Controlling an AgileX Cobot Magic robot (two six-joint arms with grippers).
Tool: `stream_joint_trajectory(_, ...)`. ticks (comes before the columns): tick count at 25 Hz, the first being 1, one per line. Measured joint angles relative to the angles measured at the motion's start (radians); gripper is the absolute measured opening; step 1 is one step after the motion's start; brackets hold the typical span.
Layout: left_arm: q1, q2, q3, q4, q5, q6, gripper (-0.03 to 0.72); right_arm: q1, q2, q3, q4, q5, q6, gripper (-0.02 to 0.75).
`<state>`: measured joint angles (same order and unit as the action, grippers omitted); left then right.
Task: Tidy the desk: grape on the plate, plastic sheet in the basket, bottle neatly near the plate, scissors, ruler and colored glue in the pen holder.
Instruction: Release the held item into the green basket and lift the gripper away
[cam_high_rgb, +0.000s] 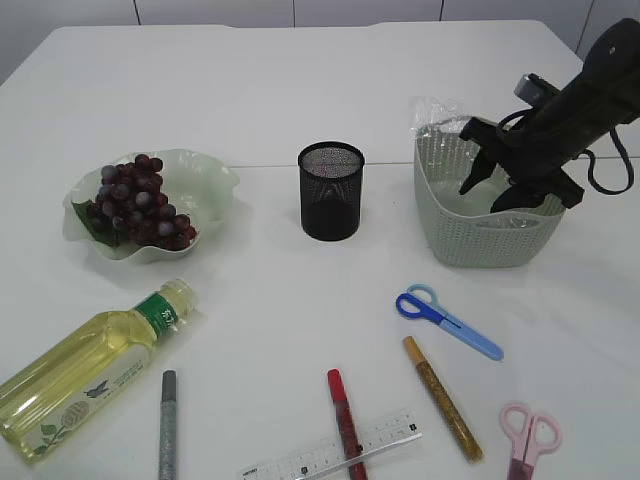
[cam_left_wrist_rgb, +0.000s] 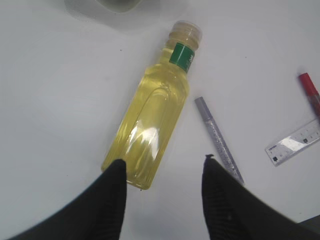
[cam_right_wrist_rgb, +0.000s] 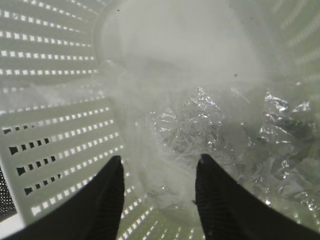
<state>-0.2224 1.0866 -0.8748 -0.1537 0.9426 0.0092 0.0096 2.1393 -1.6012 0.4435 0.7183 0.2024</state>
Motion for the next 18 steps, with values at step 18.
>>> stream_joint_trajectory(18,0.0,0.0,0.0,-0.002,-0.01,0.0,0.361,0.0,-0.157,-0.094,-0.064,0.049,-0.032,0.409)
